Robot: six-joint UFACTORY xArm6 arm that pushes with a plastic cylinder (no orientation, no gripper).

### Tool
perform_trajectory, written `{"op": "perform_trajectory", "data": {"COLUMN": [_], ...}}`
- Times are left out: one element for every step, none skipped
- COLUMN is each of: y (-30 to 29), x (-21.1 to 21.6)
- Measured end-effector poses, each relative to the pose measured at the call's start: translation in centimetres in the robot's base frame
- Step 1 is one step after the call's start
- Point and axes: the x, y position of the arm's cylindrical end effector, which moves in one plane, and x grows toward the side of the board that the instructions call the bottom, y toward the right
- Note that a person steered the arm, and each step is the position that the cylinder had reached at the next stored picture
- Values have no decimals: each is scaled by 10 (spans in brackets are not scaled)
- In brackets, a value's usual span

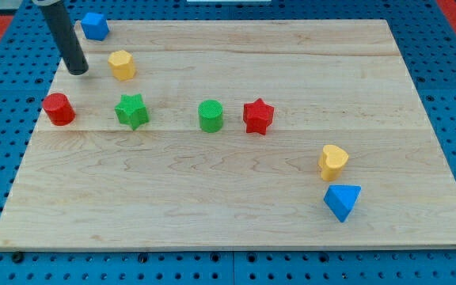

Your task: Move the yellow hexagon closer to the red star

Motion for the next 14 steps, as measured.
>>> {"op": "perform_trajectory", "data": {"y": [115,167,103,104,126,157,154,104,150,277,298,251,203,247], "x": [-6,-3,-7,-39,-30,7,-9,-13,-63,-42,-23,-77,-46,-2]}}
